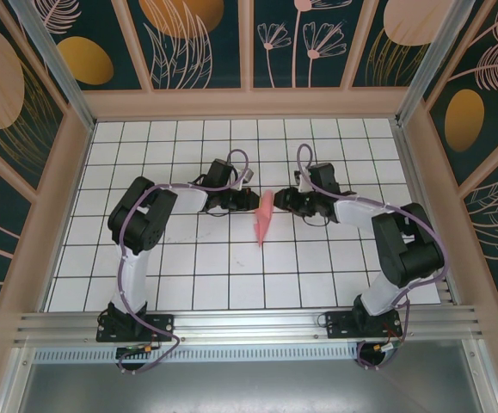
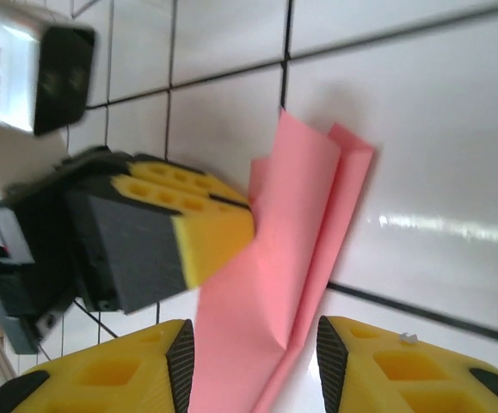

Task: Fold a paper plane with a square sheet of paper (fold left side to right side)
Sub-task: Fold the wing for the fifth time at the center of the table.

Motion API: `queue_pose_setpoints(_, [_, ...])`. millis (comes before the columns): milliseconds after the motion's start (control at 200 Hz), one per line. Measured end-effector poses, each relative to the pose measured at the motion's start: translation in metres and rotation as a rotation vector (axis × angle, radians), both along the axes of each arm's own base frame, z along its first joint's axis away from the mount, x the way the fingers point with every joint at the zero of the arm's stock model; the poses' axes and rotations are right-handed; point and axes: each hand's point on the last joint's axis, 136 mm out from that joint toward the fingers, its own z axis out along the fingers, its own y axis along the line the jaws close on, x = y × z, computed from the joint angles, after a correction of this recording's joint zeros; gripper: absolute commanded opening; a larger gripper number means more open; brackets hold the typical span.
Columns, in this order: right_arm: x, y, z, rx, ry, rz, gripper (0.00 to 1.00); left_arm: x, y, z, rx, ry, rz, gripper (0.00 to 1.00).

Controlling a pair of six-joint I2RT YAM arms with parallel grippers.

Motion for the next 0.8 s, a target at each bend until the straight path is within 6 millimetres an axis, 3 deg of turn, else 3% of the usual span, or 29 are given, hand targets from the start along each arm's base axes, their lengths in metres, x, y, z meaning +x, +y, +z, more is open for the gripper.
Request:
queue_pose_setpoints(205, [-0.026,0.019,-0.02,0.006,0.081,0.051,0.48,0.001,-0.004,0.034,-0.052,-0.023,0.005,0.34])
queue_pose_setpoints(355, [-0.026,0.022,-0.02,0.017,0.077,0.05,0.48,0.001,-0.006,0.067,-0.098,-0.067,0.007,0.45])
queue_pose_setpoints(505, [-0.025,0.023,-0.019,0.022,0.069,0.048,0.48,-0.002,-0.004,0.088,-0.122,-0.091,0.014,0.56])
queue_pose_setpoints(801, [-0.025,0.023,-0.02,0.021,0.071,0.047,0.48,-0.017,0.005,0.092,-0.119,-0.076,0.026,0.52])
